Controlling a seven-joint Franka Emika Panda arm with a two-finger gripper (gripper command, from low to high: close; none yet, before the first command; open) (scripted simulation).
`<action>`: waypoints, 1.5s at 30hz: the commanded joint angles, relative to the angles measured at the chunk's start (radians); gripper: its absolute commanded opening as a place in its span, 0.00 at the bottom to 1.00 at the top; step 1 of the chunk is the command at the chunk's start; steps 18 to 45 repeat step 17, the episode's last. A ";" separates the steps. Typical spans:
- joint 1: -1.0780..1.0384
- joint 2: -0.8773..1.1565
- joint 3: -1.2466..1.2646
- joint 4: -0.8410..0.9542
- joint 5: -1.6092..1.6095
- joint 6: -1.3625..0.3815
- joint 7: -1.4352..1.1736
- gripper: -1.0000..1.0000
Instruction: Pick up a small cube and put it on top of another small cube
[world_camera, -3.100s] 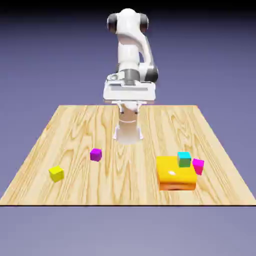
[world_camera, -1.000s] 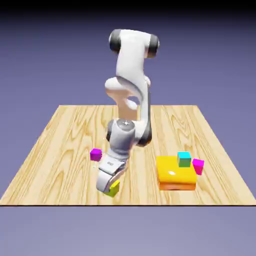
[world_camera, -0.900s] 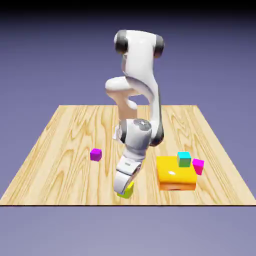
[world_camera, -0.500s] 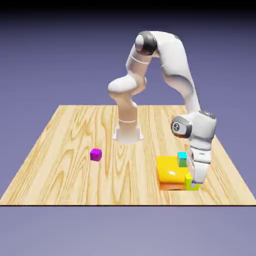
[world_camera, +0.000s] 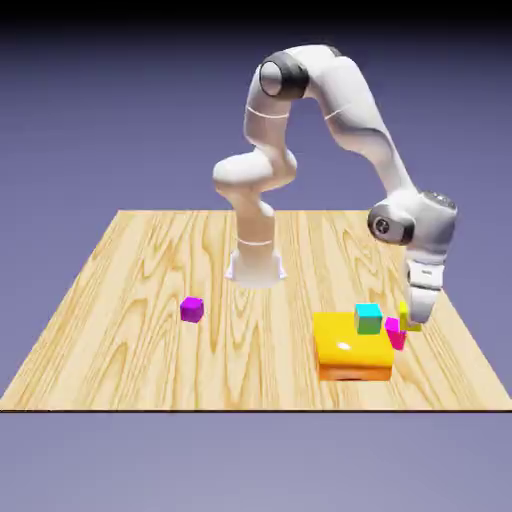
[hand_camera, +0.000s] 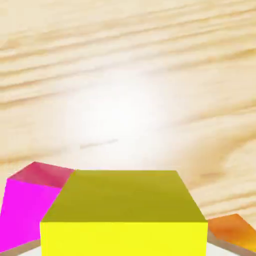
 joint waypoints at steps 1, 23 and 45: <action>-0.029 -0.013 0.036 -0.010 0.002 -0.016 0.027 0.00; -0.166 0.011 0.191 -0.044 -0.048 -0.034 0.320 1.00; -0.166 0.011 0.191 -0.044 -0.048 -0.034 0.320 1.00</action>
